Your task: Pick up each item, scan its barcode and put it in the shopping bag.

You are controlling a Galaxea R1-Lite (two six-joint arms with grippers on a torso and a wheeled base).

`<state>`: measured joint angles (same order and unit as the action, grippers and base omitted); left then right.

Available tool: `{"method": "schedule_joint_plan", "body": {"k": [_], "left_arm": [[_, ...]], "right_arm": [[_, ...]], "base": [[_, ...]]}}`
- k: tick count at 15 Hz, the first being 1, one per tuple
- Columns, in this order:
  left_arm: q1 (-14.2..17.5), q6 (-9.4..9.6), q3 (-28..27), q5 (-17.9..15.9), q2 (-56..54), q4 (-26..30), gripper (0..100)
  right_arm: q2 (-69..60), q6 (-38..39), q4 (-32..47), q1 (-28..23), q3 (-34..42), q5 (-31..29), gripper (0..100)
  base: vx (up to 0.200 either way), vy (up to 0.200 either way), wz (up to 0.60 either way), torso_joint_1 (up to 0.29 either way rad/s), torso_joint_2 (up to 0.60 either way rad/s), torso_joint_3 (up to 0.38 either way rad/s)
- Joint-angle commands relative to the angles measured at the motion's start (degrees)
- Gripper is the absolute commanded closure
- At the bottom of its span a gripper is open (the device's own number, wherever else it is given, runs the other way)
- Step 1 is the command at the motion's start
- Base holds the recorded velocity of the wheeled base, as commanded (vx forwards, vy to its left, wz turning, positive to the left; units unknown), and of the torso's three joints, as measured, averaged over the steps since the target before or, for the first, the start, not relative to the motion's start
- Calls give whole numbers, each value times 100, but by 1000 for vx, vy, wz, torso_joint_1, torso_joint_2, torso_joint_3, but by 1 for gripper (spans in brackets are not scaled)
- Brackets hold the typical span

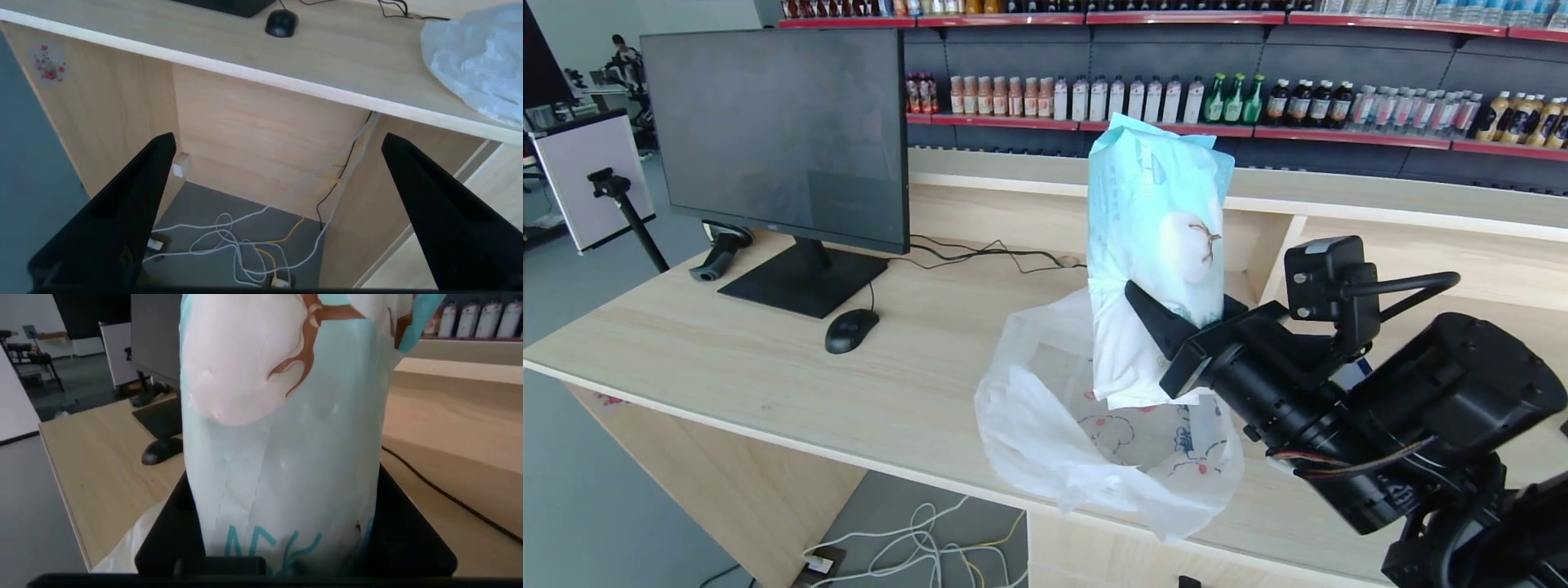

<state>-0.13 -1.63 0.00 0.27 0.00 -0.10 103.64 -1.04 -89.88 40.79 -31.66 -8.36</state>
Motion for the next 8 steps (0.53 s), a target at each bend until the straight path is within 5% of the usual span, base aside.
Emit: {"method": "schedule_joint_plan", "body": {"k": [1,8], "left_arm": [[5,-4,0,0,0,-8,0],[5,-4,0,0,0,-8,0]], "right_arm": [[15,-11,-12,-1,107,-16,100],[763,183,-12,245,-7,-649,100]], "base": [[0,0,0,0,0,0],[0,0,0,0,0,0]]}}
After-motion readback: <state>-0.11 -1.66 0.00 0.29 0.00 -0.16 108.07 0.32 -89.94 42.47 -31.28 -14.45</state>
